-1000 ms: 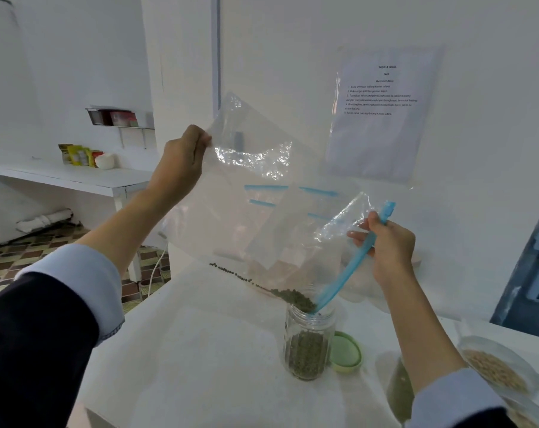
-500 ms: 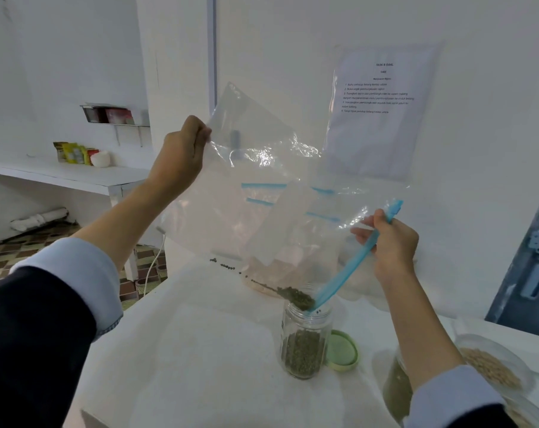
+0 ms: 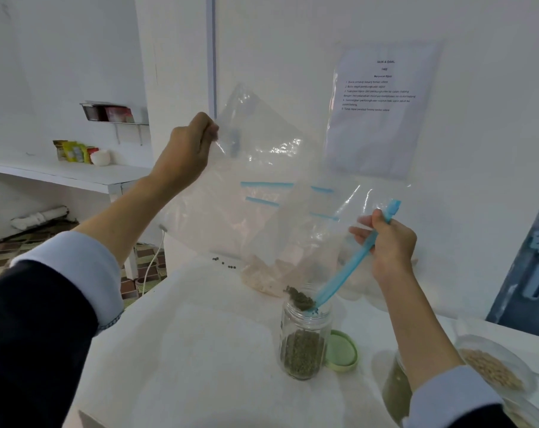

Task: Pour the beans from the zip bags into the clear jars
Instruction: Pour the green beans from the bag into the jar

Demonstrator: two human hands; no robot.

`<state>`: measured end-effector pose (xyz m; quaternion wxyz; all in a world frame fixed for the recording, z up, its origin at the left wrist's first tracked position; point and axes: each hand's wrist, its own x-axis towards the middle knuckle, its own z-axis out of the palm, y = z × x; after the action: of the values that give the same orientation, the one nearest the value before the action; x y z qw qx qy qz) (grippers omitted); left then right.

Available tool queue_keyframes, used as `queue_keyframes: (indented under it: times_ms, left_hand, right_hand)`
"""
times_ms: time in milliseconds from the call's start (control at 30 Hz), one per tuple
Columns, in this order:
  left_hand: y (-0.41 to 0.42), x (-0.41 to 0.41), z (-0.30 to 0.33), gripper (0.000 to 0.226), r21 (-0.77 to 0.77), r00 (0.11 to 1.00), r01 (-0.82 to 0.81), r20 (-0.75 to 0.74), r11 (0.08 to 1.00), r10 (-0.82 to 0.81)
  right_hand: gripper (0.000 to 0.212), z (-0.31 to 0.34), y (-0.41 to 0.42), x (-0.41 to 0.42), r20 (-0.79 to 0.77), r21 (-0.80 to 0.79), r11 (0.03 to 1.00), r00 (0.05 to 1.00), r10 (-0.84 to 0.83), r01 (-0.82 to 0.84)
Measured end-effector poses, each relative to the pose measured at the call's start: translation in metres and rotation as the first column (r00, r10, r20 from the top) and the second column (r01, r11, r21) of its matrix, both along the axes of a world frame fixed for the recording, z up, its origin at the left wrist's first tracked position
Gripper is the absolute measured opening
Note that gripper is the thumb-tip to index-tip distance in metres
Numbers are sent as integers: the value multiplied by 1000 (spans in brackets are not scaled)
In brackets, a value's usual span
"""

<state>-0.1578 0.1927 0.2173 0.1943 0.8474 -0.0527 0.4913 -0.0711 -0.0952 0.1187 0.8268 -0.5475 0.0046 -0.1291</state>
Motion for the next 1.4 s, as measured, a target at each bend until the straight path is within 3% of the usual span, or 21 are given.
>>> queue_keyframes:
  times_ms: [500, 667, 900, 1100, 1400]
  left_hand:
    - [2, 0, 7, 19, 22, 1000, -1, 16, 1000, 1]
    - [-5, -1, 4, 22, 91, 996, -16, -87, 996, 24]
    - [-10, -8, 11, 22, 99, 1000, 4, -7, 995, -3]
    - [-5, -4, 8, 15, 14, 999, 24, -34, 1000, -23]
    - [1, -9, 8, 22, -67, 998, 34, -51, 997, -37]
  right_hand:
    - [24, -2, -4, 1, -41, 16, 1000, 999, -16, 17]
    - [22, -2, -1, -3, -41, 33, 999, 999, 20, -19]
    - [22, -4, -4, -2, -46, 51, 999, 999, 6, -3]
    - [20, -6, -9, -5, -60, 72, 997, 998, -24, 28]
    - [22, -4, -8, -10, -68, 57, 998, 997, -29, 33]
